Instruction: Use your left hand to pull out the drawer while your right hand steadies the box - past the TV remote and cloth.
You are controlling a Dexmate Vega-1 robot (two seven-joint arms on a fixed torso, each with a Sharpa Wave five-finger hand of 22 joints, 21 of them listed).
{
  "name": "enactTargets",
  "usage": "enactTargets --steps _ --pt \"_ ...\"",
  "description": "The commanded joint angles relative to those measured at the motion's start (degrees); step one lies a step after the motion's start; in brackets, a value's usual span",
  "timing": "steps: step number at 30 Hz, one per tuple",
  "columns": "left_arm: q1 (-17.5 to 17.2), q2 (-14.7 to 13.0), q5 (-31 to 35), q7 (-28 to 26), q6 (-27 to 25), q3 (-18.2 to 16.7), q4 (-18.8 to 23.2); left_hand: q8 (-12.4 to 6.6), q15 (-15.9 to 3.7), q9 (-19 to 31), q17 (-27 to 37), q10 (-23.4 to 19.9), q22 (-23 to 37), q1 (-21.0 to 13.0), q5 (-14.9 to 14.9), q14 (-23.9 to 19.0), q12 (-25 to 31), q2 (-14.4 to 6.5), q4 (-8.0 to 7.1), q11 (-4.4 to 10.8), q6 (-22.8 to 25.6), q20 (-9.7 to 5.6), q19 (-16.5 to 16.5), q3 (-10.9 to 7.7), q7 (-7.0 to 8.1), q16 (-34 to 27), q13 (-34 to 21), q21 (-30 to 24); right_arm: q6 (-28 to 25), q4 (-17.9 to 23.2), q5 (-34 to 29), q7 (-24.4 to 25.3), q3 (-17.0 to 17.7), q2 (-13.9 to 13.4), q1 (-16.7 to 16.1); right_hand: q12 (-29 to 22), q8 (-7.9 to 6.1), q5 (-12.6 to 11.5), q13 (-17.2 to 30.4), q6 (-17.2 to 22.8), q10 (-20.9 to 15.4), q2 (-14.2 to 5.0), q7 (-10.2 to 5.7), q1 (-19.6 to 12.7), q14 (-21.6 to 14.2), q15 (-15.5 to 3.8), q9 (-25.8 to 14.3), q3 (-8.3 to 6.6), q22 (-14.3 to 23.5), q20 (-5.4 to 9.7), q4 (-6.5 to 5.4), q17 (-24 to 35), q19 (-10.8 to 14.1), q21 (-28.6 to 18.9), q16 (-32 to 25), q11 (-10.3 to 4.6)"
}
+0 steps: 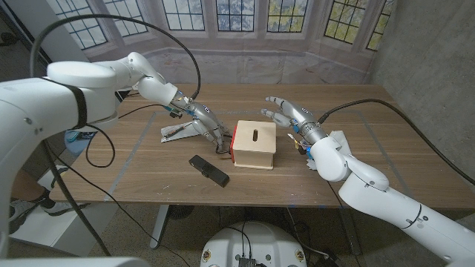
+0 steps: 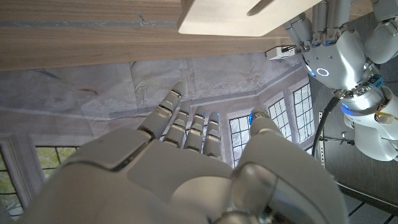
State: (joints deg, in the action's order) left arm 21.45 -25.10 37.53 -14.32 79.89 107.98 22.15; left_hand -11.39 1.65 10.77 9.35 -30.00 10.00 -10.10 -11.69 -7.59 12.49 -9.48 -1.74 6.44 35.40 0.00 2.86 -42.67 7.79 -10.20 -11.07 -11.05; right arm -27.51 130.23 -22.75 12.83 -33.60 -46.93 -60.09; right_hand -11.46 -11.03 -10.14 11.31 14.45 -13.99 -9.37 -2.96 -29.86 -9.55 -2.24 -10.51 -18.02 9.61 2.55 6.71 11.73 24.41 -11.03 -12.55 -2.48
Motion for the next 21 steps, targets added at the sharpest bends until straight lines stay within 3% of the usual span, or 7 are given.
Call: enactTargets --steps 1,7,21 --pt "0.91 -0.18 -2.27 -0.97 0.1 3.85 0.58 0.3 0.01 0.34 -0.03 -0.63 0.11 0.48 0.09 -0.56 -0.02 0.16 -0.23 0.14 0.1 -0.07 0.37 -0.3 -0.3 -0.16 -0.21 -0.44 -0.9 0.65 -3.64 0.24 -1.25 -0.33 -0.67 -0.19 -0.43 -0.08 0.08 0.67 -0.76 0.0 -0.06 0.45 -0.65 -1.87 -0.24 0.08 0.15 -0.45 0.11 0.05 0.1 -0.07 -0.43 -0.07" --pt "0.83 -0.56 -3.7 0.06 0.1 4.09 0.92 0.37 -0.01 0.34 -0.03 -0.65 0.11 0.49 0.09 -0.57 -0.07 0.15 -0.22 0.19 -0.04 -0.09 0.4 -0.35 -0.34 -0.13 -0.22 -0.44 -3.23 2.05 -9.16 -0.77 -3.21 -1.33 -0.99 -0.45 -0.71 -0.07 0.07 1.59 -1.63 0.03 -0.37 0.46 -1.22 -2.1 -0.24 0.09 0.15 -0.52 0.18 0.03 0.3 -0.12 -0.62 -0.75" --pt "0.58 -1.35 -6.01 2.34 0.1 3.88 1.98 0.44 0.01 0.36 -0.03 -0.57 0.11 0.53 0.1 -0.63 -0.23 0.16 -0.19 0.2 -0.25 -0.06 0.41 -0.43 -0.38 -0.1 -0.24 -0.41 -8.88 5.39 -20.5 -9.47 -7.55 -1.35 -0.61 -0.55 -0.75 0.06 0.01 2.34 -2.59 0.11 -1.61 1.21 -1.62 -1.98 -0.23 0.41 0.13 -0.66 -0.18 0.14 0.33 -0.05 -0.77 -1.67"
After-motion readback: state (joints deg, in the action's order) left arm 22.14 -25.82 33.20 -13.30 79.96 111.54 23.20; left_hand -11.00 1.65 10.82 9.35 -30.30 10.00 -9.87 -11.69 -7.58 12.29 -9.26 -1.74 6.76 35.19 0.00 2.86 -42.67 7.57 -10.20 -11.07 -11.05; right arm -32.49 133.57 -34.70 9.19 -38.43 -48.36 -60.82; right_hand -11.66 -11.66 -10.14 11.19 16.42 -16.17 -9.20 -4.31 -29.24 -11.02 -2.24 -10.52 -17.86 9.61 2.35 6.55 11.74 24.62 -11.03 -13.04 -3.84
